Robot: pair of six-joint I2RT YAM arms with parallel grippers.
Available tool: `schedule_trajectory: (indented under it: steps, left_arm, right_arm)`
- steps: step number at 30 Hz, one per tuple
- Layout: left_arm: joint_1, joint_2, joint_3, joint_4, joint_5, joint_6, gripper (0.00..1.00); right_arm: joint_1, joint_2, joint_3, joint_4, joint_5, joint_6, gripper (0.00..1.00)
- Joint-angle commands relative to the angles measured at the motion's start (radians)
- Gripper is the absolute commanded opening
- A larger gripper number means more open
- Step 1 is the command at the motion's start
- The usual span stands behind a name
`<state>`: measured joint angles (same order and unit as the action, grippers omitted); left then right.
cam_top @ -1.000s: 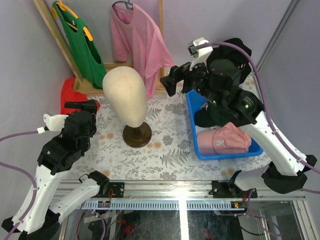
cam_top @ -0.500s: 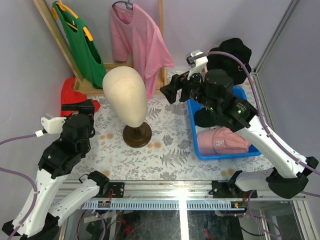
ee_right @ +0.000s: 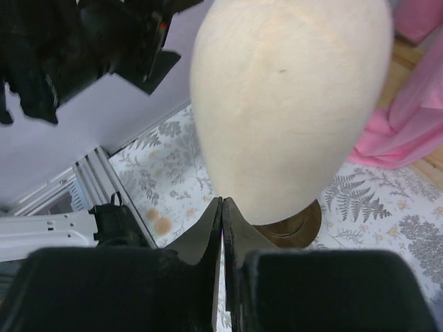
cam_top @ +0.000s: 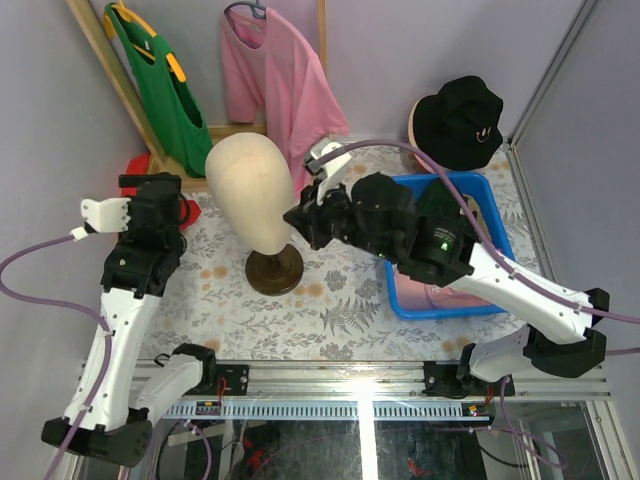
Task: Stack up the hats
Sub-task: Move the hat stand to the center of the board.
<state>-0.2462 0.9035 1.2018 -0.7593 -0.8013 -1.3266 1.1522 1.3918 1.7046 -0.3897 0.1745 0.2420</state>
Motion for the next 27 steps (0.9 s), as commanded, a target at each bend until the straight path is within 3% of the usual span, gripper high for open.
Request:
schedule_trajectory:
  steps: [1, 11, 18, 27]
  left_arm:
    - [0.185, 0.002, -0.008, 0.167, 0.252, 0.095, 0.85]
    - [0.433, 0.073, -0.179, 0.57, 0.652, 0.021, 0.87]
    - [0.449, 0.203, -0.249, 0.881, 0.849, 0.006, 0.87]
    - [0.415, 0.33, -0.284, 1.139, 1.052, 0.018, 0.86]
  right_arm:
    - [0.075, 0.038, 0.065, 0.01, 0.062, 0.001, 0.02]
    - [0.167, 0.231, 0.159, 0.084, 0.005, -0.018, 0.0]
    - [0.167, 0.334, 0.177, 0.108, -0.009, -0.036, 0.0]
    - [0.112, 0.322, 0.114, 0.111, 0.07, -0.033, 0.0]
